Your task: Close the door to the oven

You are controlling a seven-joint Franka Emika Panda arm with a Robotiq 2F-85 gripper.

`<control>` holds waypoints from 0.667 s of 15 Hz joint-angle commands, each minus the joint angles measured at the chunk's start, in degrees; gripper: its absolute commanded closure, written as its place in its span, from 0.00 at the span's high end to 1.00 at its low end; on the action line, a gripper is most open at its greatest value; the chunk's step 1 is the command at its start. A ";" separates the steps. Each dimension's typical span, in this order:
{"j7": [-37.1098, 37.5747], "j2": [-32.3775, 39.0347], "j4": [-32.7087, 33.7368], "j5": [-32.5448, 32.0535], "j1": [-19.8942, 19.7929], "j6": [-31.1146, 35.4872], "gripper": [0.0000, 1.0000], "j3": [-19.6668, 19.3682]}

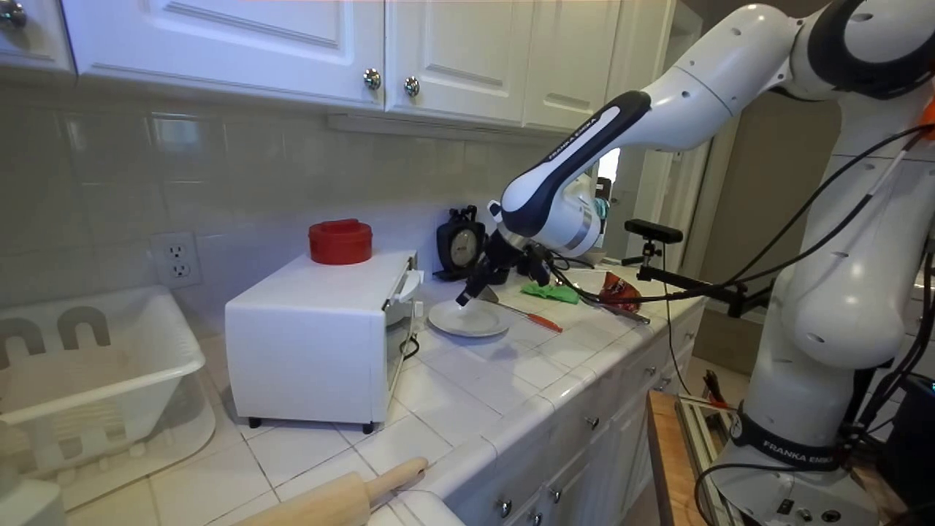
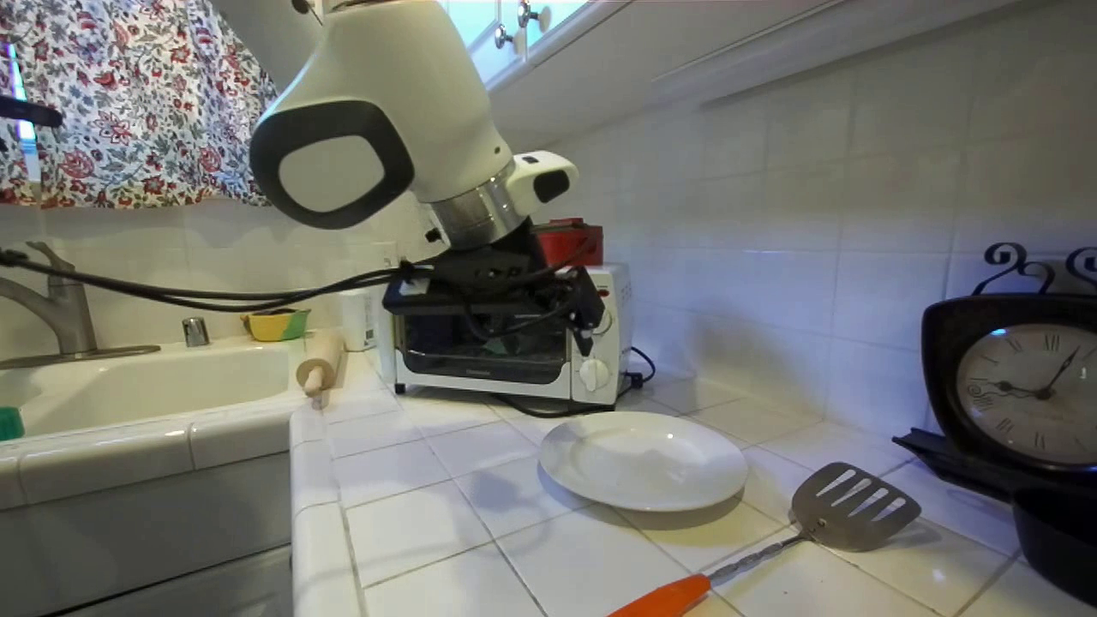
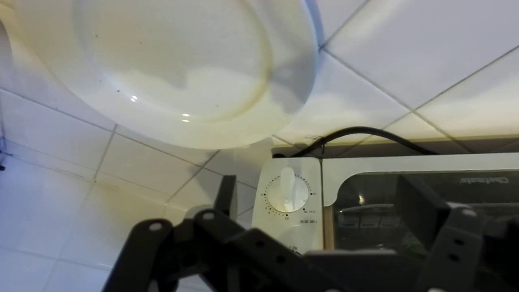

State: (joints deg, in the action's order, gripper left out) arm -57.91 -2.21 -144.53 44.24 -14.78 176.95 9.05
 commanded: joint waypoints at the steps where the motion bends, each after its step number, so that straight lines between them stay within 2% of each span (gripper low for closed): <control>1: 1.74 5.38 5.53 -7.10 -1.38 -0.68 1.00 -0.76; 5: 4.84 6.96 9.25 -9.81 -0.55 -3.18 1.00 -1.70; 10: 8.71 6.79 14.25 -8.26 -1.10 -10.26 1.00 -1.76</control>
State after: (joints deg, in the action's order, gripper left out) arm -52.21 4.05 -133.82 36.70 -15.58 171.31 7.94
